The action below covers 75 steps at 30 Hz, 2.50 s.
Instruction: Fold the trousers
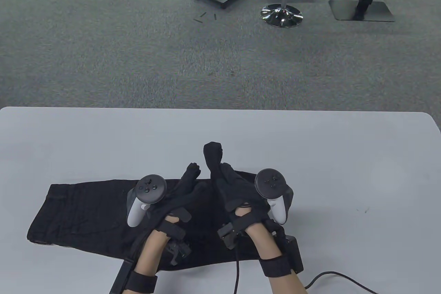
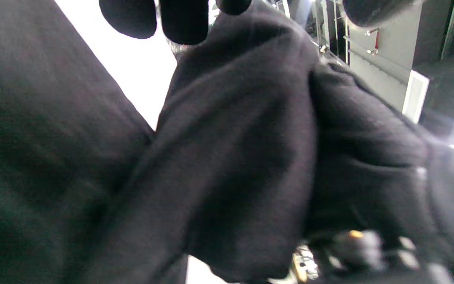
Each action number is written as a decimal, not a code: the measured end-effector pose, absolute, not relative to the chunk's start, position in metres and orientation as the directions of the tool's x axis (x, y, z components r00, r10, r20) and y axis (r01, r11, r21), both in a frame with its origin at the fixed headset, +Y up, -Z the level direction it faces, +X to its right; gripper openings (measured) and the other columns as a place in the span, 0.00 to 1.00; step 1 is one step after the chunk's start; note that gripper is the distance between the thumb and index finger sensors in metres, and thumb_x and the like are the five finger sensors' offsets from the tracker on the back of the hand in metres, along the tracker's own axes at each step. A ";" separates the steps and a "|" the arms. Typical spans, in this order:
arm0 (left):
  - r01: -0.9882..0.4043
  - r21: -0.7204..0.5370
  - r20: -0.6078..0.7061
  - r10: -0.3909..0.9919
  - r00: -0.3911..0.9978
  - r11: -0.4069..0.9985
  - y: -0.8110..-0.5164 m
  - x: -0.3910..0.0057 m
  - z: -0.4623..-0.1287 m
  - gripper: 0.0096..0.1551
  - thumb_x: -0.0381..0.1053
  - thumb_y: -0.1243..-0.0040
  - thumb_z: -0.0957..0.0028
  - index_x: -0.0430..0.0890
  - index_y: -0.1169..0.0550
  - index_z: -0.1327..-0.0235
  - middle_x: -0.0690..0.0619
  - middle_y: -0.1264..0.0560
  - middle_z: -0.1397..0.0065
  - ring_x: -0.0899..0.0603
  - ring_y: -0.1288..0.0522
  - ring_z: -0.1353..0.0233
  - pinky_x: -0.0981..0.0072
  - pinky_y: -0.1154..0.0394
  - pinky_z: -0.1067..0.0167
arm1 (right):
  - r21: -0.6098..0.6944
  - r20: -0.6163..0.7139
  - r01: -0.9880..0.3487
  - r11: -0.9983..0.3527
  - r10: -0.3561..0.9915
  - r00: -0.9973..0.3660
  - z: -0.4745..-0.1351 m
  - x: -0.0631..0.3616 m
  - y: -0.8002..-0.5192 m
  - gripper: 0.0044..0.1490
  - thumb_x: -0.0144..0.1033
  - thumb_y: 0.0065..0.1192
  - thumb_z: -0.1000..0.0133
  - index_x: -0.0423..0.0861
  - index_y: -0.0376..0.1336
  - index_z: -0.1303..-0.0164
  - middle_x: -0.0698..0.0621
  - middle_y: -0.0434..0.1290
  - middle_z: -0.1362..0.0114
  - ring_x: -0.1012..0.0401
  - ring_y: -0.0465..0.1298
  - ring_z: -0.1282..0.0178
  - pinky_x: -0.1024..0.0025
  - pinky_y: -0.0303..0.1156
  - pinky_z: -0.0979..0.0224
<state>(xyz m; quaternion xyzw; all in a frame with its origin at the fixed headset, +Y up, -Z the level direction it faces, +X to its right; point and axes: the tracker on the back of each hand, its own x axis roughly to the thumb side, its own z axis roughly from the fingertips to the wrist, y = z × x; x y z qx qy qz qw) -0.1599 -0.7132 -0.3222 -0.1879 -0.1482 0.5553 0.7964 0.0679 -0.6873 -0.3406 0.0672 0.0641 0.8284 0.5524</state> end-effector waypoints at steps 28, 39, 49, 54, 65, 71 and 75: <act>-0.875 -0.483 -0.121 0.992 0.040 -0.024 -0.749 -0.168 -0.325 0.49 0.75 0.58 0.36 0.59 0.63 0.14 0.59 0.56 0.10 0.37 0.39 0.14 0.40 0.40 0.20 | 0.440 -0.160 -0.885 -0.154 0.956 -0.246 -0.351 0.070 -0.725 0.38 0.48 0.53 0.41 0.51 0.46 0.22 0.46 0.56 0.18 0.44 0.64 0.23 0.41 0.61 0.25; -0.855 -0.498 -0.046 0.980 0.194 0.146 -0.734 -0.158 -0.321 0.49 0.75 0.57 0.36 0.59 0.61 0.13 0.58 0.54 0.10 0.37 0.39 0.14 0.38 0.40 0.20 | 0.536 -0.123 -0.837 0.113 0.991 0.055 -0.349 0.066 -0.717 0.43 0.57 0.46 0.40 0.52 0.39 0.21 0.47 0.43 0.14 0.41 0.46 0.14 0.34 0.47 0.20; -0.857 -0.474 -0.035 0.969 0.245 0.200 -0.730 -0.165 -0.320 0.55 0.82 0.50 0.42 0.55 0.52 0.12 0.55 0.47 0.11 0.35 0.41 0.12 0.31 0.43 0.22 | 0.545 0.001 -0.838 -0.034 0.999 -0.040 -0.338 0.059 -0.689 0.40 0.57 0.49 0.41 0.50 0.51 0.22 0.44 0.56 0.17 0.41 0.60 0.19 0.35 0.53 0.22; -0.805 -0.447 0.023 0.905 0.426 0.390 -0.725 -0.164 -0.319 0.54 0.79 0.44 0.42 0.54 0.48 0.13 0.54 0.44 0.13 0.35 0.39 0.13 0.31 0.41 0.22 | 0.534 0.037 -0.839 -0.110 0.994 -0.107 -0.335 0.059 -0.681 0.40 0.57 0.51 0.42 0.46 0.55 0.25 0.41 0.61 0.20 0.41 0.65 0.23 0.35 0.56 0.23; -0.550 -0.248 0.156 0.593 0.790 0.797 -0.704 -0.144 -0.311 0.52 0.69 0.36 0.42 0.51 0.48 0.15 0.52 0.43 0.14 0.37 0.37 0.13 0.34 0.38 0.23 | 0.416 0.150 -0.848 -0.329 0.944 -0.293 -0.319 0.051 -0.655 0.40 0.56 0.52 0.42 0.40 0.59 0.28 0.36 0.65 0.25 0.39 0.68 0.28 0.33 0.56 0.24; -0.612 -0.241 0.126 0.649 0.750 0.753 -0.696 -0.151 -0.311 0.38 0.58 0.46 0.36 0.52 0.44 0.15 0.51 0.41 0.15 0.36 0.35 0.15 0.34 0.36 0.24 | 0.435 0.150 -0.844 -0.313 0.950 -0.275 -0.320 0.058 -0.655 0.40 0.58 0.52 0.43 0.44 0.58 0.27 0.40 0.65 0.23 0.40 0.67 0.25 0.34 0.55 0.23; -0.635 -0.182 0.150 0.659 0.737 0.751 -0.672 -0.162 -0.304 0.38 0.57 0.45 0.36 0.52 0.43 0.15 0.50 0.41 0.15 0.34 0.36 0.14 0.33 0.37 0.24 | 0.378 0.143 -0.875 -0.302 0.953 -0.267 -0.326 0.072 -0.653 0.40 0.58 0.52 0.42 0.46 0.55 0.24 0.42 0.61 0.20 0.40 0.62 0.22 0.33 0.52 0.22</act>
